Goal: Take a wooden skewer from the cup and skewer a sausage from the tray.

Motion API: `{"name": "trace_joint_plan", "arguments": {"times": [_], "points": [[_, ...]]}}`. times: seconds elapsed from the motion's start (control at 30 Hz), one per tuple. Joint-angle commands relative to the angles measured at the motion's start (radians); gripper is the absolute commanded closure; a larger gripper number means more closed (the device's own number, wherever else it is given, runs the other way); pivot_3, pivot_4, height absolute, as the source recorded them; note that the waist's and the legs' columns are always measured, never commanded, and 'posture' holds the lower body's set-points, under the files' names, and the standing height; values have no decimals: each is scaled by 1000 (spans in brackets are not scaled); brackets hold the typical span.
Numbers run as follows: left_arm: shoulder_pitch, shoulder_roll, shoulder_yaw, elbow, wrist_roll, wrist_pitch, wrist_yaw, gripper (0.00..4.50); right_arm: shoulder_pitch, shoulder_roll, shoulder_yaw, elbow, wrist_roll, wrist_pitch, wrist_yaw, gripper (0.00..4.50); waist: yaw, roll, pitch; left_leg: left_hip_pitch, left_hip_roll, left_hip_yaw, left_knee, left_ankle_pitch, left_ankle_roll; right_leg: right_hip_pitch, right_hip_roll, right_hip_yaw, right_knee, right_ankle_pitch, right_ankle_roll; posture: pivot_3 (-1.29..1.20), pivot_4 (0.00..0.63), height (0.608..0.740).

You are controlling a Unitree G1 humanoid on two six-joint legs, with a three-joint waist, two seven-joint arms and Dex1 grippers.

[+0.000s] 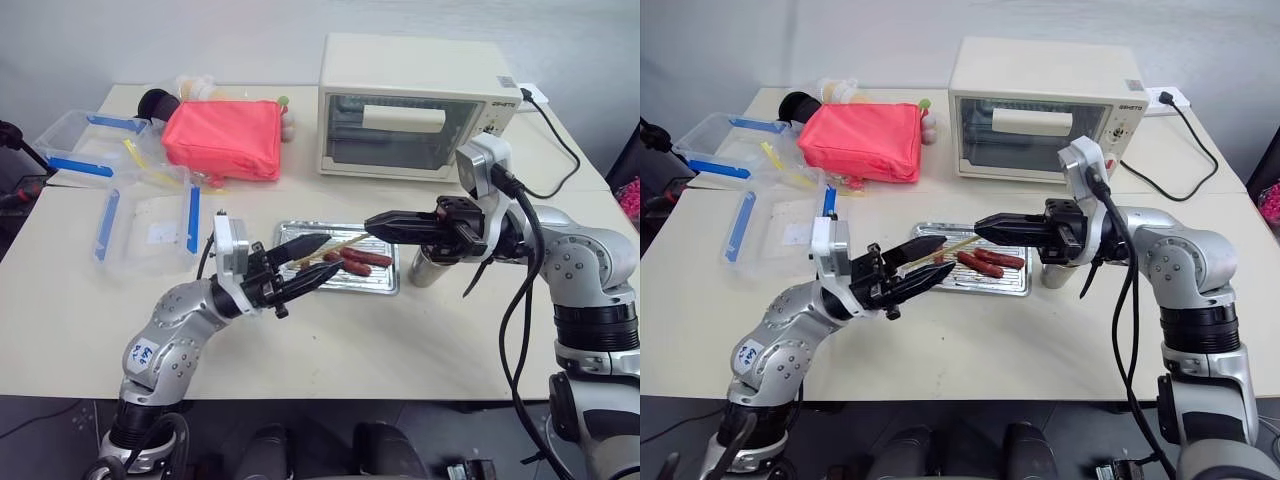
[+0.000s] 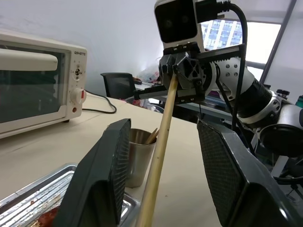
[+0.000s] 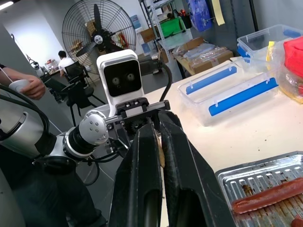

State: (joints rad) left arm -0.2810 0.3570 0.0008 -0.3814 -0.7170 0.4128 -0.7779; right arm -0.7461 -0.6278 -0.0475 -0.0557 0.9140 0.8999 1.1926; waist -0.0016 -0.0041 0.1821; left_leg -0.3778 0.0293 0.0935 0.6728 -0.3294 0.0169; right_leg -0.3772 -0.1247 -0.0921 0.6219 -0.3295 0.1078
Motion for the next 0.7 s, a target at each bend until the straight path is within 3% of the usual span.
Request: {"name": "trace_joint_plan", "arguments": {"times": [0.03,0.27,0.53,0.7], "points": [[-6,-15,4,-15,-3,-25,-1,2516,-8,-6,-31,-36,24,-1,6,4500,0,0,0,0,0,0,0,0,0,0,0,0,0,0,0,0,150,740],[-12,-24,13,-12,-5,-28,1,4474,-1,-7,-29,-39,24,-3,4,4500,0,0,0,0,0,0,0,0,0,0,0,0,0,0,0,0,150,740],[-16,-37,26,-5,1,-33,20,4474,-4,-18,-33,-34,45,63,-43,4500,0,0,0,0,0,0,0,0,0,0,0,0,0,0,0,0,150,740],[-10,-22,55,2,16,-50,23,4500,30,-30,-39,-61,-27,-38,-39,3027,0,0,0,0,0,0,-1,0,0,0,0,0,-1,0,0,0,150,740]]}}
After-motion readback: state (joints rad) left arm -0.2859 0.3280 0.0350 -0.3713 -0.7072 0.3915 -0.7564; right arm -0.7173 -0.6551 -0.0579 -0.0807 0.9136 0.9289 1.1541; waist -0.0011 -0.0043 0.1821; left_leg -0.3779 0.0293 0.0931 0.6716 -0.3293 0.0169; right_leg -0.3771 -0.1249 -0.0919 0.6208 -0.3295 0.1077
